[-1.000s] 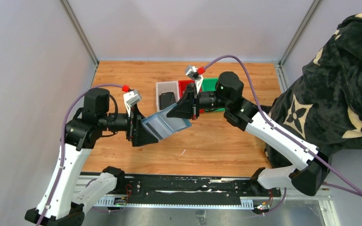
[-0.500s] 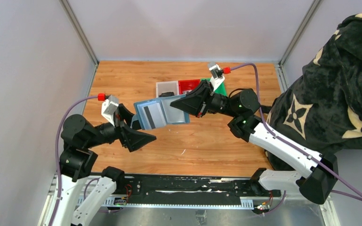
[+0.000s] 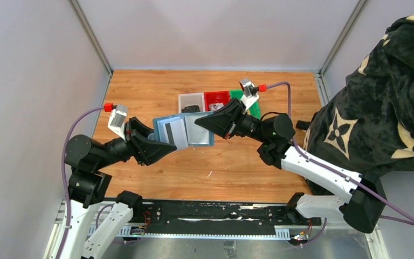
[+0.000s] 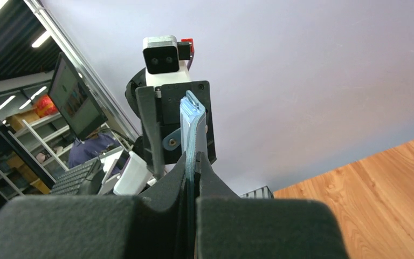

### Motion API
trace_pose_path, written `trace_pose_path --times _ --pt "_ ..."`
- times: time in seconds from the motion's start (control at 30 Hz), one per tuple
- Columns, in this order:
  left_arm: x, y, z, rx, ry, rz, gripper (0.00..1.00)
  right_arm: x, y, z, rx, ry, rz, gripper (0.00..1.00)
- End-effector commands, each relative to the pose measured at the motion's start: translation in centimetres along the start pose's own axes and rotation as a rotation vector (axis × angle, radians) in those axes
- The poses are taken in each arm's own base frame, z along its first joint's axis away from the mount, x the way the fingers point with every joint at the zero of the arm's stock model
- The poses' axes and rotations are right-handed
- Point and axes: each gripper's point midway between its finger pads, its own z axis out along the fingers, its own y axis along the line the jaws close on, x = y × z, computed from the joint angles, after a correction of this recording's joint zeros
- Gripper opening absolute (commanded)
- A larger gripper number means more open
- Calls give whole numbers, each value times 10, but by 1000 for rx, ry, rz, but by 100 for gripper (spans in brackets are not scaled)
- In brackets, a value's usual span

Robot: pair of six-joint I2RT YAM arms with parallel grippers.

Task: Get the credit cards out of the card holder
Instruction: Remove the credit card from the card holder.

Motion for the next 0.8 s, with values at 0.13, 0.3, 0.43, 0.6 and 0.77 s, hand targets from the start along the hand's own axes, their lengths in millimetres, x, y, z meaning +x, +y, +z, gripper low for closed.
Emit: trace_pose_path --times 0.13,0.3,0.43,0.6,0.77 --pt "-15 -4 1 -8 -53 31 29 -10 22 -2 -65 -99 -2 0" --pt "-15 -1 1 -24 -49 26 21 1 16 -8 -51 -81 24 4" --pt "-11 5 0 -49 -27 39 13 18 0 -18 15 -50 49 33" --pt "3 40 0 -198 51 41 2 -7 -19 -38 200 -60 -26 50" --pt "13 66 -4 -310 130 39 0 -42 -17 -55 382 -69 -166 57"
